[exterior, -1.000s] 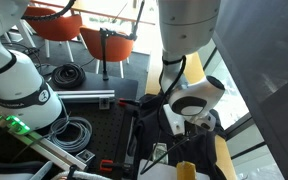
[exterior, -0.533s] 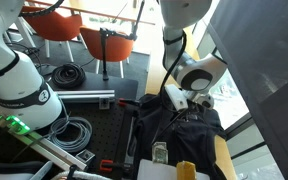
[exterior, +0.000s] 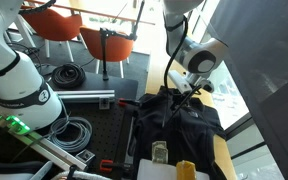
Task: Zip up the jersey
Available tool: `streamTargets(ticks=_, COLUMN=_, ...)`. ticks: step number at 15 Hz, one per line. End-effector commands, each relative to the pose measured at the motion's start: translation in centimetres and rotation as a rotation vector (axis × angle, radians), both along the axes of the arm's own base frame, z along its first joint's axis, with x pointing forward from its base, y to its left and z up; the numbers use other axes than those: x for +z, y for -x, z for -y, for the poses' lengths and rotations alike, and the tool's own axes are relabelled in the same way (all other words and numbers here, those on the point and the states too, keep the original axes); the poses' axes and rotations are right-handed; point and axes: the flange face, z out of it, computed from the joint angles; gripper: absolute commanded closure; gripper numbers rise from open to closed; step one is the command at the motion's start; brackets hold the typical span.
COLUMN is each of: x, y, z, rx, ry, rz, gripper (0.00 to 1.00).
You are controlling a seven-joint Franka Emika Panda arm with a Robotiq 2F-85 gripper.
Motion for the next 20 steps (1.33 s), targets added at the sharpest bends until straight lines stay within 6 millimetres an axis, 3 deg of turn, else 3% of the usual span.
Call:
streamTargets(ticks=1, x=0.1, y=1.0, z=-4.4, rx=0.034, ry=-0.008, rz=-0.046, gripper=0.98)
streamTargets(ticks=9, x=-1.2, y=1.0, z=-9.1, rx=0.092, ry=-0.055, rz=-0.147, gripper=0.98)
streamTargets(ticks=20, x=-1.9, y=0.1, z=-13.6, rx=0.232, ry=-0.259, rz=-0.271, gripper=0.98)
